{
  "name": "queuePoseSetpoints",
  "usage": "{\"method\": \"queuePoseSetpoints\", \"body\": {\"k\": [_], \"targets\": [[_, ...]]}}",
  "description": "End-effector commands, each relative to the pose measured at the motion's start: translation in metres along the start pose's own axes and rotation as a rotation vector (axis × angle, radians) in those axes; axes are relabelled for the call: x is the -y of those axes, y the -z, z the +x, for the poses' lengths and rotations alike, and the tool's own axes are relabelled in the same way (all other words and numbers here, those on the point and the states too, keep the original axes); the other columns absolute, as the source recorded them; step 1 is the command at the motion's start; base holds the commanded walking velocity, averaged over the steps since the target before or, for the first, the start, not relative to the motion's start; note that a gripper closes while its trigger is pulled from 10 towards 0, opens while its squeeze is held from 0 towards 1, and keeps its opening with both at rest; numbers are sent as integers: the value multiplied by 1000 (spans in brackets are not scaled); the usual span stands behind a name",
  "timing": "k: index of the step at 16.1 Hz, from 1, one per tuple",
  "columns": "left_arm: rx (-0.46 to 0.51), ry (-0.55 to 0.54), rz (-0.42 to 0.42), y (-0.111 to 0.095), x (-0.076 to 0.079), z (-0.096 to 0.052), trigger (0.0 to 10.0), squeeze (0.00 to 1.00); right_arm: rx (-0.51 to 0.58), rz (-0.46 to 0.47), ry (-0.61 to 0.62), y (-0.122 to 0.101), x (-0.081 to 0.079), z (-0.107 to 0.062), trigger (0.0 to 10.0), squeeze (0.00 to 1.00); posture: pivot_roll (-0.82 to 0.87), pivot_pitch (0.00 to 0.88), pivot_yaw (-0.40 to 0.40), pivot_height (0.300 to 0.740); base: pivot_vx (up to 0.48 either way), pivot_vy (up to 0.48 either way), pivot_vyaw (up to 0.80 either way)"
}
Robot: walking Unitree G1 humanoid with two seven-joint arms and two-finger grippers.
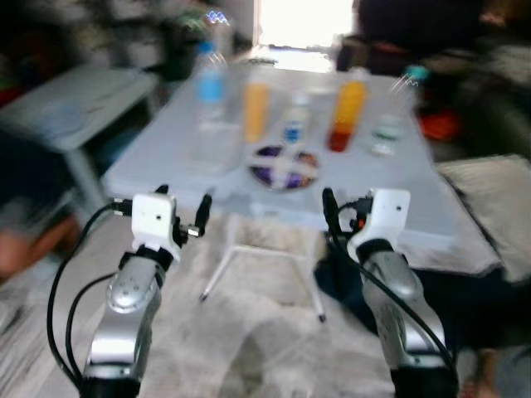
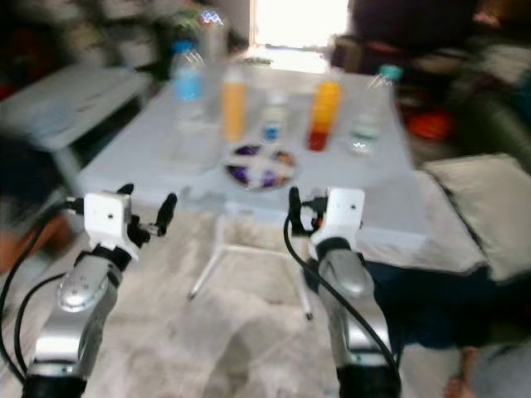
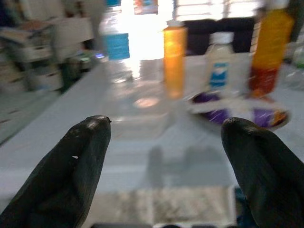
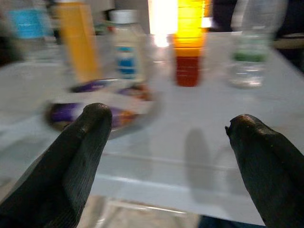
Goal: Restocking fridge
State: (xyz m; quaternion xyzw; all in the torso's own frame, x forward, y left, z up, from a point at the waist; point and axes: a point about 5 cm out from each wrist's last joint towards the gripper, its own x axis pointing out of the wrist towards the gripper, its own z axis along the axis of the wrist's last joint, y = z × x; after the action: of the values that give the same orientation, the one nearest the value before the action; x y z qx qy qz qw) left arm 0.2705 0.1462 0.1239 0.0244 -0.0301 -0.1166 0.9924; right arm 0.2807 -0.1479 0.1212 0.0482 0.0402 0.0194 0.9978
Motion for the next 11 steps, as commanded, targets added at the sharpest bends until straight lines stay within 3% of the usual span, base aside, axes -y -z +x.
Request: {"method": "queuePoseSetpoints", "body": {"k": [1, 5, 8, 11], "targets": [[17, 26, -8, -3, 8, 2, 10000, 0, 15, -5, 29, -4, 7, 1, 10000, 0, 27, 0, -27, 740, 334, 345, 0], [15, 27, -7, -3, 10, 2, 10000, 0, 6, -6, 31, -3, 7, 1, 10000, 0, 25, 0, -28, 740, 293, 378, -145], [18, 30, -2, -3, 10, 3, 10000, 0, -5, -5, 35, 0, 8, 1, 10000, 0, 25, 0, -28, 740, 0, 288, -800], [33, 34, 7, -4, 11, 3, 10000, 0, -1, -2, 33, 0, 8, 1, 10000, 0, 27, 0, -27, 740, 0, 144, -135]]}}
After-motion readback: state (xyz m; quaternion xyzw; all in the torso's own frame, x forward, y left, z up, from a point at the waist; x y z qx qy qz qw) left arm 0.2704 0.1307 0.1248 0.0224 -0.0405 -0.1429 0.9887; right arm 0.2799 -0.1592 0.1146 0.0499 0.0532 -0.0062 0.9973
